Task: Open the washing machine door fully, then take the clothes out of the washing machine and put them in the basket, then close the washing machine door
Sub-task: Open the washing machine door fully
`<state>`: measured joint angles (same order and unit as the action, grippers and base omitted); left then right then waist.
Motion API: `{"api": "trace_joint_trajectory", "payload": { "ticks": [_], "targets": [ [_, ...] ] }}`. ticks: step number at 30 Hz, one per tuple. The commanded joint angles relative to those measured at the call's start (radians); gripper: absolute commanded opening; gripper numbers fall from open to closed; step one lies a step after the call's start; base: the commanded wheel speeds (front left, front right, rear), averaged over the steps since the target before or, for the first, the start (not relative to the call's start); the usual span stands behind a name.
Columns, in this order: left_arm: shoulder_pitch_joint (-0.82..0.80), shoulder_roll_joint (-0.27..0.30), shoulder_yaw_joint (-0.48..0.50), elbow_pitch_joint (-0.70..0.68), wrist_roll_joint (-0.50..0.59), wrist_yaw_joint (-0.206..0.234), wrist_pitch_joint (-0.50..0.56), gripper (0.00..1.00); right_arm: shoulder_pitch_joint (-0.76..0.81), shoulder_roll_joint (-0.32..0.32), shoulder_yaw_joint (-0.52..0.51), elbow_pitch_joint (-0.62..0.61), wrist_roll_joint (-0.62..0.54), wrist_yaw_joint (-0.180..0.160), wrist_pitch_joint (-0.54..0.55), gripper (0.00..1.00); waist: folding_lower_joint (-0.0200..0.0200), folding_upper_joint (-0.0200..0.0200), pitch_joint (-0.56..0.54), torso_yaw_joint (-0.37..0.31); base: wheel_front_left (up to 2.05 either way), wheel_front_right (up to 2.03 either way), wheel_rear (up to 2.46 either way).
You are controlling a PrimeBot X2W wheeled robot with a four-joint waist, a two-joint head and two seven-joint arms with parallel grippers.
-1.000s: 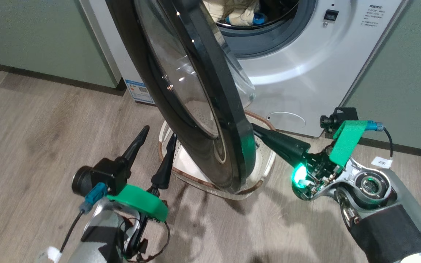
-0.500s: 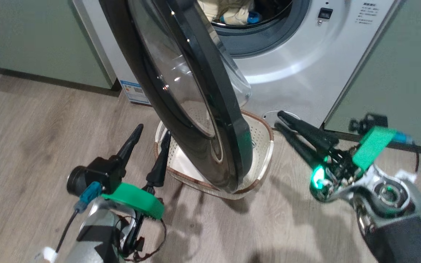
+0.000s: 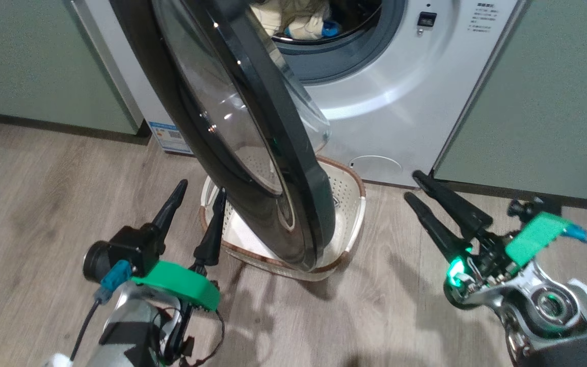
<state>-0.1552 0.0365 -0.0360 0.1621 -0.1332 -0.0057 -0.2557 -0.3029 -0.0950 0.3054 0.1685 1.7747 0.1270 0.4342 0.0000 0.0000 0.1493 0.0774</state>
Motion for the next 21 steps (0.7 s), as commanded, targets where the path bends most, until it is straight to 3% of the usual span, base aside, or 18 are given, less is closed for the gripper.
{"api": "trace_joint_trajectory", "payload": {
  "ticks": [1, 21],
  "targets": [
    [-0.016, 0.015, 0.038, -0.037, 0.004, 0.004, -0.006, 1.0, 0.003, -0.007, -0.006, -0.046, -0.006, 0.004, -0.019, 1.0, 0.0, 0.0, -0.002, -0.006, 0.0, 0.0, 0.0],
    [0.03, 0.021, 0.076, -0.036, 0.01, 0.001, -0.006, 1.0, 0.337, -0.093, -0.158, -0.245, -0.073, 0.004, -0.184, 1.0, 0.0, 0.0, -0.039, -0.05, 0.0, 0.0, 0.0]
  ]
}}
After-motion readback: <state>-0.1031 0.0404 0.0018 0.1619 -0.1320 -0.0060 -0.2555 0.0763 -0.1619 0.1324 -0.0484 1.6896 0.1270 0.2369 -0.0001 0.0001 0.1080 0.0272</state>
